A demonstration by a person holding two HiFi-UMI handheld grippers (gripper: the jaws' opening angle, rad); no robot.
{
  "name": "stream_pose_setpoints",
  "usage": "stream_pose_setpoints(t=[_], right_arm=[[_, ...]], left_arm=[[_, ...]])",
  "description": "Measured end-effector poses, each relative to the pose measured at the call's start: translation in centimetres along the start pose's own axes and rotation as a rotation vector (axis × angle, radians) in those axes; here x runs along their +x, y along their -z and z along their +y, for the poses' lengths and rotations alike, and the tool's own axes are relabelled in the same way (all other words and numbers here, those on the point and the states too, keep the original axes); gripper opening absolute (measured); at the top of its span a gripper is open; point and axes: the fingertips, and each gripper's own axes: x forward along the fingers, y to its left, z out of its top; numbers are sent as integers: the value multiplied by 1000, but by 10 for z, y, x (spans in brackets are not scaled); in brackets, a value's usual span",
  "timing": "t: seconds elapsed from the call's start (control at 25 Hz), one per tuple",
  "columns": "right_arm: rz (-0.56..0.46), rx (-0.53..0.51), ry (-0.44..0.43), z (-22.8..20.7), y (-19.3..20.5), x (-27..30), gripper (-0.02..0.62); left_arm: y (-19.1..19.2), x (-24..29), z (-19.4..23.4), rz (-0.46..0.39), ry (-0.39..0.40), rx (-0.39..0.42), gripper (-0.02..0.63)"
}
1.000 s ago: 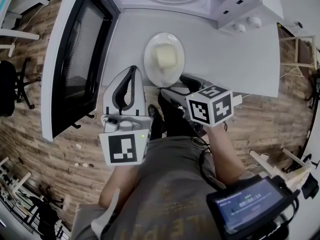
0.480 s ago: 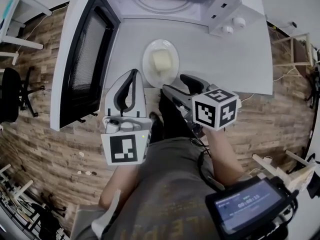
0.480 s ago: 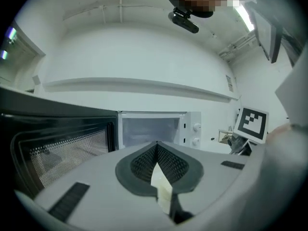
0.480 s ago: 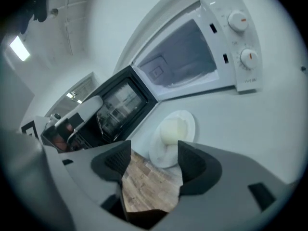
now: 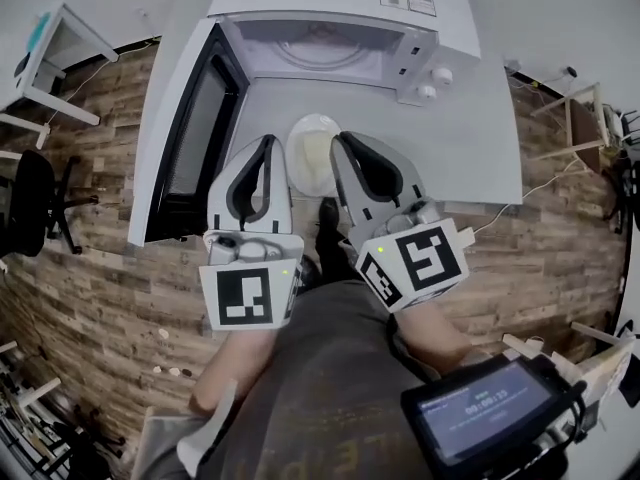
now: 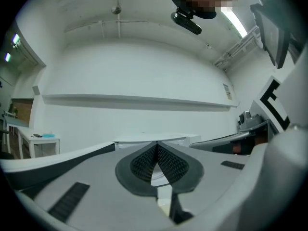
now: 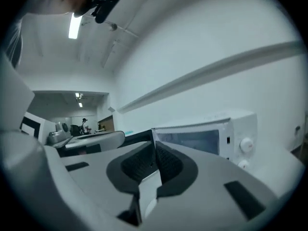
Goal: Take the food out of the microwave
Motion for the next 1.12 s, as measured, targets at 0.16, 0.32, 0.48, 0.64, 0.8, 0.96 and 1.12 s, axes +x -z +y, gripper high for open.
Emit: stream_pose_setpoints(t=[0.16,0.32,0.48,0.64,0.8,0.96,1.12], right_arm=[[-80,-94,26,7,-32,0,20],[-102,-147,36,12,-44,1,11],[-111,-181,49,16,-49,-1,8],[-121,-198,60,16,-53,0,8],[-123,-204,69,14,-53,0,6],[-127,-213,70,16,-55,0,6],[-129,-220,73,17,-55,0,6]], left_arm=[[-24,5,-6,-46,14,16,6],[-35,7,-10,-73,29,33,6],[-42,7,-8,-80,30,34,6],[-49,8,-4,-92,25,38,6],[-48,9,-5,-92,27,38,6],[-48,10,-5,-87,29,34,6],[-49,9,-3,-87,25,36,6]])
